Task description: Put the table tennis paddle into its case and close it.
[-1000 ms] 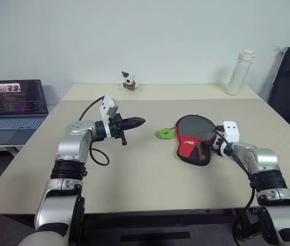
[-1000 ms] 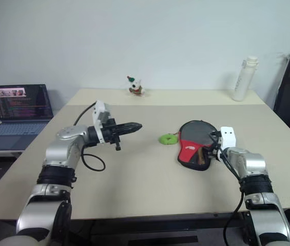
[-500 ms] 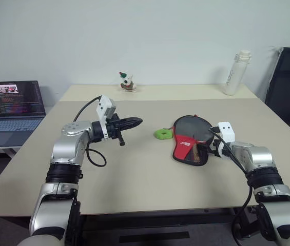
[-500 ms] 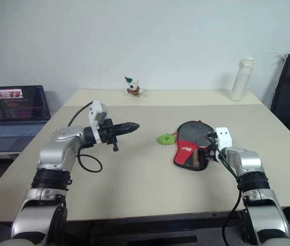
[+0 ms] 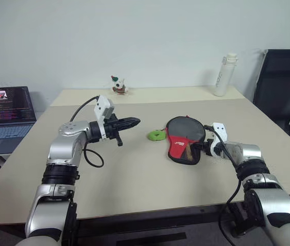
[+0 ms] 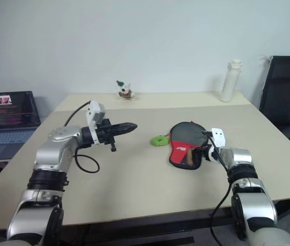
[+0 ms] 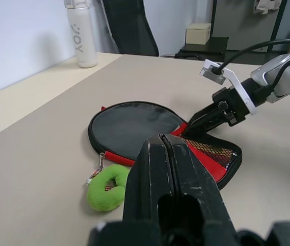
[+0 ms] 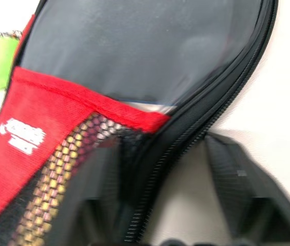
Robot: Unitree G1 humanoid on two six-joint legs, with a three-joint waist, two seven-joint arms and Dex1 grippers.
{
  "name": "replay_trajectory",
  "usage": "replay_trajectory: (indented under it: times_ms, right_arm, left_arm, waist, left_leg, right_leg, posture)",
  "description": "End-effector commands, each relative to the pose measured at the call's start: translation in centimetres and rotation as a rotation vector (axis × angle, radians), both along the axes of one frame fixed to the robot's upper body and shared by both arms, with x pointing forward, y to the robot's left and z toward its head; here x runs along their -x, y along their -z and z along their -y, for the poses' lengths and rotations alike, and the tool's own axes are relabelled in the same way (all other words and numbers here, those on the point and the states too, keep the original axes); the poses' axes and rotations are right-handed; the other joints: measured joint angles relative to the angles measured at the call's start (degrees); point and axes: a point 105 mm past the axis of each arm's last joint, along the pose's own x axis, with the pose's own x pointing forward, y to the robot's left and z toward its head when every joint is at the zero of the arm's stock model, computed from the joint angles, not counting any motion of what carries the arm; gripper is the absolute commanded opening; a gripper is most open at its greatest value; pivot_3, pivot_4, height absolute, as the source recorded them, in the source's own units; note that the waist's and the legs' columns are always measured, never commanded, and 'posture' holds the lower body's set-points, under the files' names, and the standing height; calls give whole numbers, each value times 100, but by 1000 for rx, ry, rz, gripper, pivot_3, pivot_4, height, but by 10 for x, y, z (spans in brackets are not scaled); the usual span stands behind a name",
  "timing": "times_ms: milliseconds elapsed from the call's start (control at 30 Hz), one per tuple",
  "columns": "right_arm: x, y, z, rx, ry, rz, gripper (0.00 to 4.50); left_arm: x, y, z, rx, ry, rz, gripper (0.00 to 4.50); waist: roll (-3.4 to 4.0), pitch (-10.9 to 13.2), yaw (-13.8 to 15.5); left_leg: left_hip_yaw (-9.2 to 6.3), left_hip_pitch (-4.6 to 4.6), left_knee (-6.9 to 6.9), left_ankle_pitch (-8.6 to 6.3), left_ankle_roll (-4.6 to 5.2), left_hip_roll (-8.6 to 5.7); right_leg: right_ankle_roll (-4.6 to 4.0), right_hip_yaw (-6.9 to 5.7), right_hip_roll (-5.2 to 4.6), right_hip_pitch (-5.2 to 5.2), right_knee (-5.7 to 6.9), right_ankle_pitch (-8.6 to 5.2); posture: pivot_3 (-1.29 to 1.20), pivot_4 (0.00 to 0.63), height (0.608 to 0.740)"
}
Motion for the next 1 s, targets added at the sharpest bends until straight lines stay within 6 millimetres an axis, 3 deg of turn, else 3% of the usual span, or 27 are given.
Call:
replay_trajectory:
  times_ms: [33,167,400,600,800,1000]
  right_arm:
    - [8,18,-27,-76,-64,-85,1240]
    - [8,9,-48,-120,-119,-72,22]
    - [13,-13,-93,-210,-259,-45,22]
    - [38,-21,-127,-250,-407,-67,22]
    - [63,-20,-121,-240,-400,-83,22]
    - [95,-21,-87,-217,-322,-101,22]
  left_arm:
    - [7,-10,-3,-8,10,39,0]
    - [12,-5,-6,-16,20,12,0]
    - [28,7,-14,-46,58,-55,0]
    - [38,10,-14,-56,86,-82,0]
    - [46,15,-7,-54,116,-103,0]
    - [56,22,0,-60,165,-137,0]
  waist:
    - [0,0,-12]
    - [0,0,-32]
    - [1,0,-161]
    - [1,1,-151]
    - [1,1,-1]
    - [0,2,108]
  left_leg:
    - [1,0,-1,0,0,0]
    - [5,3,-3,0,0,4]
    - [21,4,-14,-1,0,28]
    - [65,-9,-32,-4,2,87]
    - [106,-25,-47,-6,-1,80]
    - [115,-28,-48,-11,-4,79]
  right_leg:
    - [0,1,0,-1,0,0]
    - [0,8,4,-4,3,0]
    - [-4,26,29,-17,2,3]
    - [-23,93,97,-69,6,12]
    - [-24,106,89,-98,-3,13]
    - [-23,109,86,-101,-12,12]
  posture:
    - [0,150,740]
    - [0,150,740]
    - [0,150,740]
    - [0,150,740]
    - [0,150,740]
    - [0,150,740]
